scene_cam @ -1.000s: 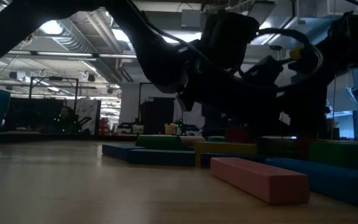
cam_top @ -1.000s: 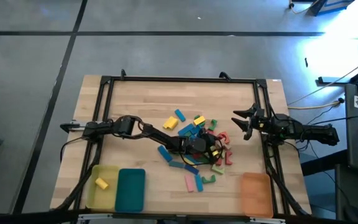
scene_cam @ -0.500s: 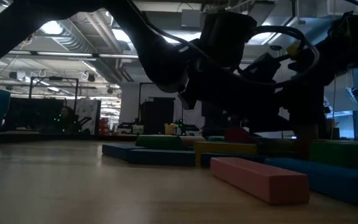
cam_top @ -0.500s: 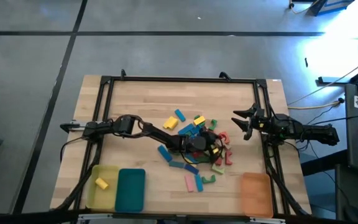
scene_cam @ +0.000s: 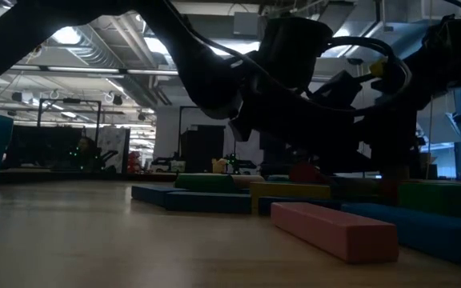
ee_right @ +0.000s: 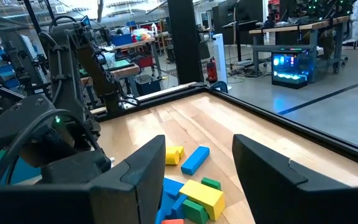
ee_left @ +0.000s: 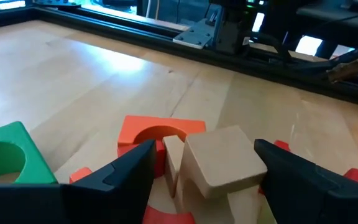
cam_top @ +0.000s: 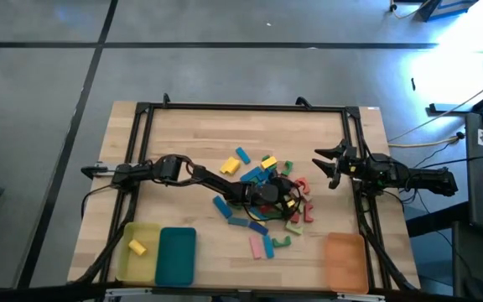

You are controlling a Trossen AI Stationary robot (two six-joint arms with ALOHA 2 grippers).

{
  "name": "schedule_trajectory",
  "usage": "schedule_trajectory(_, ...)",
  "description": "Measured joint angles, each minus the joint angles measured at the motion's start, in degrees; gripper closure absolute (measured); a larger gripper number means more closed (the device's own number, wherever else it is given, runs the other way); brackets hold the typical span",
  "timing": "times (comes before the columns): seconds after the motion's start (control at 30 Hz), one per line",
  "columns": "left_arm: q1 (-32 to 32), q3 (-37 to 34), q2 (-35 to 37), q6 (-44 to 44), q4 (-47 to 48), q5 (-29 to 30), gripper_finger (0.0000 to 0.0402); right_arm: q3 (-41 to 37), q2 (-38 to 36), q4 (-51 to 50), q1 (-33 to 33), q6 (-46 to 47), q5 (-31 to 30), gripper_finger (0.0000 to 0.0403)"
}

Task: Sort blocks by size
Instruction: Put the brown arch block into the blue bin

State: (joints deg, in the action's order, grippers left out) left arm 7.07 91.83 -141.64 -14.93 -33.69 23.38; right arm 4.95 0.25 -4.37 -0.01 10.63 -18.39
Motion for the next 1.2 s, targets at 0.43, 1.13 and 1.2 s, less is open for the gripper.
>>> schedule_trajectory(0.43,0.0,0.0,0.0,1.9,-0.1,0.0,0.0281,0.0,0.0,0.0,0.0,0.0,0.0,0.0213)
schedule_trajectory(1.13,0.0,0.0,7.2,13.8,1.1,0.0,0.0275,0.0,0.0,0.0,0.0,0.0,0.0,0.0213)
schedule_trajectory(1.2,0.2,0.0,9.4,15.7,3.9,0.0,0.0273,0.0,0.0,0.0,0.0,0.0,0.0,0.0213)
